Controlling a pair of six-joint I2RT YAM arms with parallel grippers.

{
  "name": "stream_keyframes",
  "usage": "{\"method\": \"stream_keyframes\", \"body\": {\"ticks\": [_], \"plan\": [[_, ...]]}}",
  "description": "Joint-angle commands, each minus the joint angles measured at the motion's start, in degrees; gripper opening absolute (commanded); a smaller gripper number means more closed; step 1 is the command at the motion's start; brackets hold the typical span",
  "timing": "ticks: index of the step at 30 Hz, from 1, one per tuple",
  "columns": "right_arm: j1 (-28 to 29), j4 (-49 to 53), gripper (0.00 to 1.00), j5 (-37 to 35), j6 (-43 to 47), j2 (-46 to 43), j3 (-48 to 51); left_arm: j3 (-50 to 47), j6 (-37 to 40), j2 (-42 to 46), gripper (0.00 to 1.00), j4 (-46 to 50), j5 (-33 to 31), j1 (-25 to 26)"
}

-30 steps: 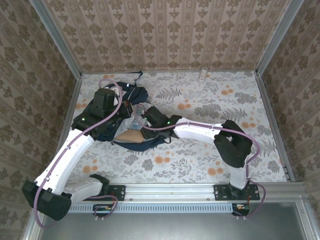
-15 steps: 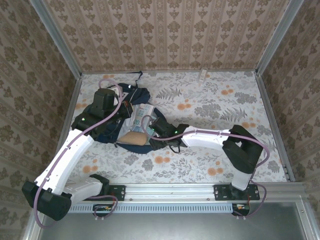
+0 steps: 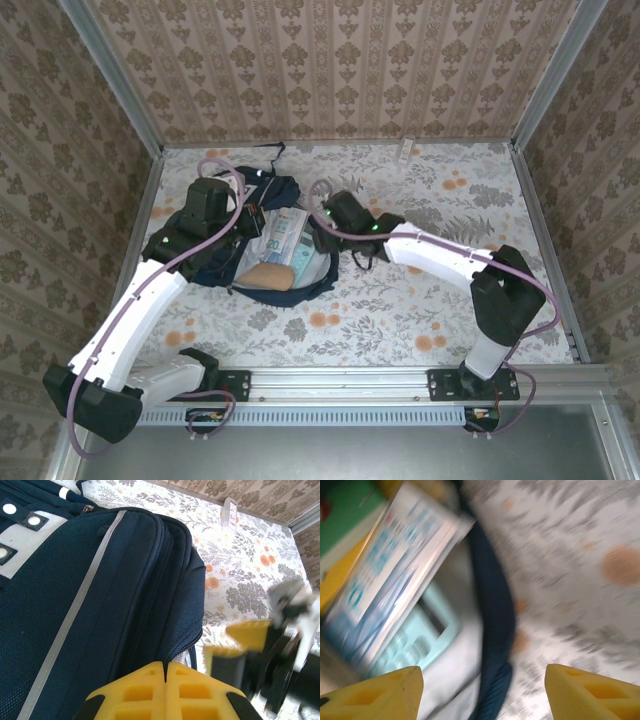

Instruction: Pack the student bag

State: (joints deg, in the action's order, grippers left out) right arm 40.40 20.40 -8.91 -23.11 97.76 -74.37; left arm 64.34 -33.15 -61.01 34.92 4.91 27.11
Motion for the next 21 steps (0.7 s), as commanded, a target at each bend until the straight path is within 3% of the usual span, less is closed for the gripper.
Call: {"method": "stream_keyframes", "body": {"ticks": [1,4,14,21], "plan": [[-5.5,2.2,0.67,-5.4,-3.5,2.6,-4.8,-0.3,1.4,2.7,0.0,-0.8,0.0,-0.6],[-10.5,1.5,0.71,-6.2,-4.8,6.3,-8.5,-0.5,1.1,2.9,0.0,-0.8,0.3,-0.6],[-24.3,6.0,0.7,-6.9,-7.1,25.2,-30.9,0.5,0.8,2.3,0.0,0.0,-1.3,-0.6],[-28.9,12.5,0.68,-6.9,-8.1,38.8,-48.6,1.0,0.3,1.2,0.0,0.1,-3.0,-0.6]]}}
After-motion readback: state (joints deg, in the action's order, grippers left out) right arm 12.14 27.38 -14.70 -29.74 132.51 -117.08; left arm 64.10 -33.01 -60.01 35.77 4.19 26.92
